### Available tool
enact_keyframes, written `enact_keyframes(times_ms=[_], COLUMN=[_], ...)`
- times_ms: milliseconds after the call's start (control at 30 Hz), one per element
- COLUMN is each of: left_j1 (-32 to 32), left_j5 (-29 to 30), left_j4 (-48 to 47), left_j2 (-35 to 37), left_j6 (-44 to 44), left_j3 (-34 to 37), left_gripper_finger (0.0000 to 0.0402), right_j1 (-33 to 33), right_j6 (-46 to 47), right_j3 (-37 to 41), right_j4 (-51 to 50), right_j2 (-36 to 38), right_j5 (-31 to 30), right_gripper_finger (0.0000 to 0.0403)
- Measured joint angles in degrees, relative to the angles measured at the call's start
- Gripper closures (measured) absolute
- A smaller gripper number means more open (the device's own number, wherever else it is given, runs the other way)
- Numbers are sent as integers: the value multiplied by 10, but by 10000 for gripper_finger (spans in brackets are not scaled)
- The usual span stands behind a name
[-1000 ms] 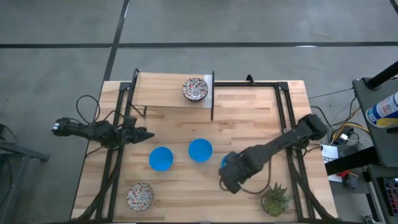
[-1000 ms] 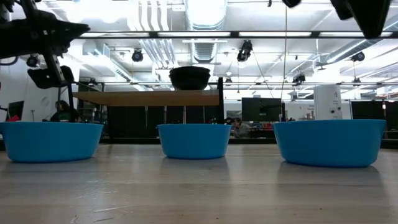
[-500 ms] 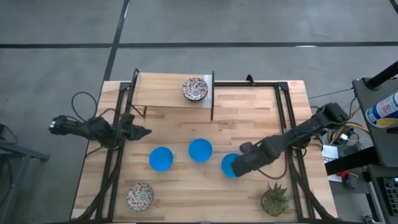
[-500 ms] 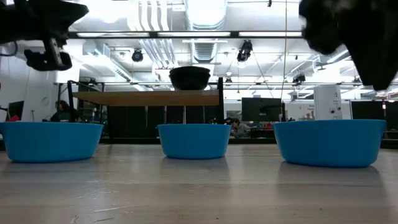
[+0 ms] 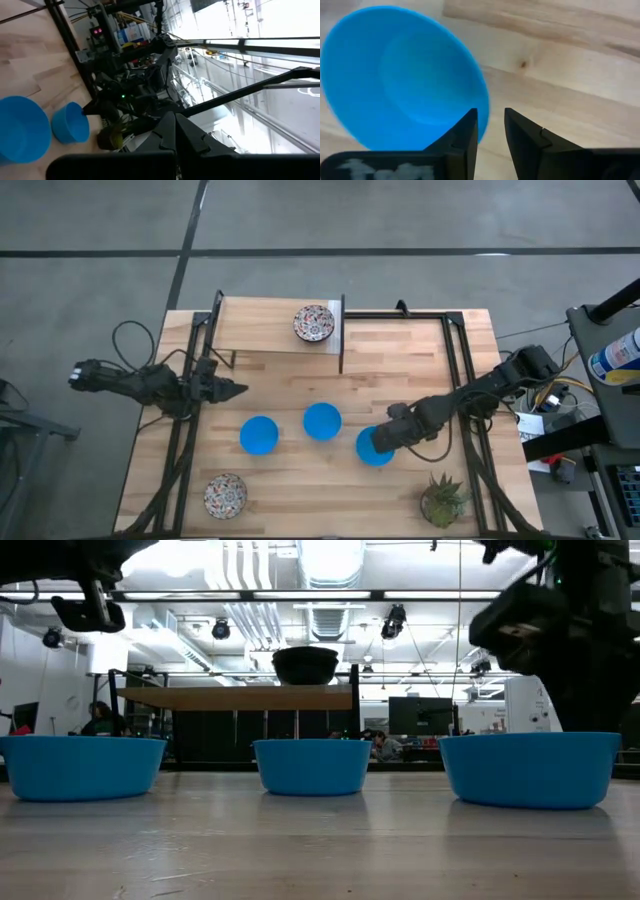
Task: Pick & Place Mini bowls
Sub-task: Put the right blue bowl on the shelf
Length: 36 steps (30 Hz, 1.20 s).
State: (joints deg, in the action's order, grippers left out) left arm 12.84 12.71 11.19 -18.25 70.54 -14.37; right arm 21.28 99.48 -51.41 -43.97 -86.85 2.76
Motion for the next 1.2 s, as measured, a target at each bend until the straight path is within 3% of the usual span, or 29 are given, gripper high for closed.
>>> enact_keyframes(times_ms=[333, 467, 600, 900, 1200], left_j1=[0, 0, 0, 0, 0], left_j5=[1, 1, 1, -6, -91], left_j4=[16, 18, 18, 15, 10], left_j2=[-22, -22, -23, -75, -181], left_j6=[16, 18, 36, 123, 137], left_j3=[-1, -1, -2, -2, -49], left_gripper_finger=[401, 401, 401, 401, 398], right_j1=[-6, -6, -6, -22, -78], right_j6=[-23, -25, -37, -77, -197], right_j3=[40, 39, 20, -104, -268], right_j4=[70, 71, 70, 15, -72], right_j2=[0, 0, 0, -5, -75], right_j5=[0, -9, -16, -62, -59], right_gripper_finger=[355, 388, 393, 394, 394])
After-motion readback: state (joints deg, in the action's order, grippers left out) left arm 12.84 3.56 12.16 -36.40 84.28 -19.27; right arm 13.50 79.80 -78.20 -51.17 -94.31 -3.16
